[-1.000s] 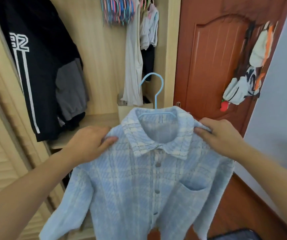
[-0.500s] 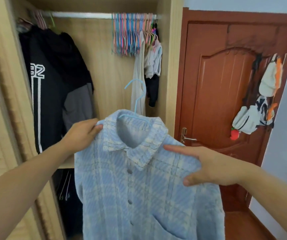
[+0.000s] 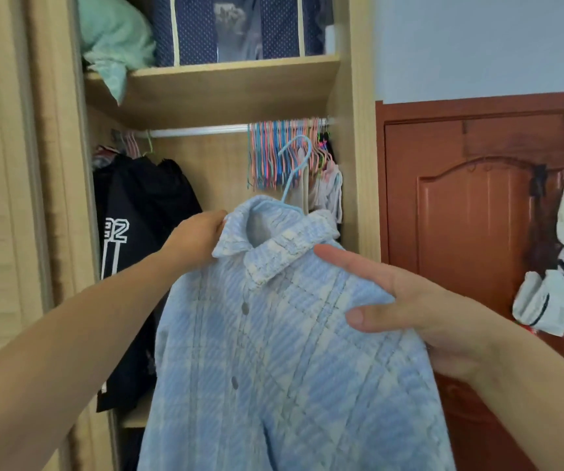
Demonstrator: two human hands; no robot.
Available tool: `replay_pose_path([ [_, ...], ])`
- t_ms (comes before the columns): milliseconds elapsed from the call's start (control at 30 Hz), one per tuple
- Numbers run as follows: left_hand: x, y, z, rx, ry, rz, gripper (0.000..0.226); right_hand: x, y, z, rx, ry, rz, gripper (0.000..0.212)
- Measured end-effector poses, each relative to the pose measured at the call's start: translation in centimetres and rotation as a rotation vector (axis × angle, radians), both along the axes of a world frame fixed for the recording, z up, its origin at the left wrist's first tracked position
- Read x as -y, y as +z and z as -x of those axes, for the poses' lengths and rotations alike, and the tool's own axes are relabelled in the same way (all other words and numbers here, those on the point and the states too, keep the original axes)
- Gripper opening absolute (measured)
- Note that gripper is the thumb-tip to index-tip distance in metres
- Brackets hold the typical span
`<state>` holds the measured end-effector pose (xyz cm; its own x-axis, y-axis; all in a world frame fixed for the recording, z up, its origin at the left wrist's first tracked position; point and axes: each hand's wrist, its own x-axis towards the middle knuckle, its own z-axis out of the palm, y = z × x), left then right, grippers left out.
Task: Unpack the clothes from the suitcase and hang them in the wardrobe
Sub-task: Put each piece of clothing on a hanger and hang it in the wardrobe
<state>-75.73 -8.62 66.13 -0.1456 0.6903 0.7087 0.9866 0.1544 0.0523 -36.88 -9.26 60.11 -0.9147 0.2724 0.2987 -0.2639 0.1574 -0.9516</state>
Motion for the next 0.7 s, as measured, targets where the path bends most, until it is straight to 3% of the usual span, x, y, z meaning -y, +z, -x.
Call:
replay_pose_path([
  [67,-0.3,0.5,1.4,-0.002,0.008,0.055,0.028,-0.3,1.2,2.6,0.085,-0.027,-0.012,0.080],
  [167,-0.9,-0.4,3.1,0.004,0.002,0.101,0.034,0.6,0.9,6.2,0.152,-0.199,-0.262,0.113],
  [300,-2.4,-2.0,6.4,0.012,-0.063,0.087,0.034,-1.9,0.9,12.3,0.017,-0.508,-0.278,0.047],
  [400,-3.9,-2.4,11.4,0.004,-0.078,0.042,0.036,-3.6,0.5,17.2,-0.040,-0.579,-0.442,0.033],
  [533,-5.6,-0.1,20.0,-0.004,-0.102,0.076,0.036,-5.5,3.5,24.5,-0.089,-0.590,-0.575,0.061],
  [600,-5.3,1.1,24.3,-0.097,-0.076,0.015,0.055,-6.3,5.5,27.5,-0.094,-0.605,-0.594,0.068],
  [700,-3.3,2.5,29.8,-0.335,0.045,-0.146,0.060,-7.8,8.4,31.3,-0.111,-0.670,-0.580,0.077],
])
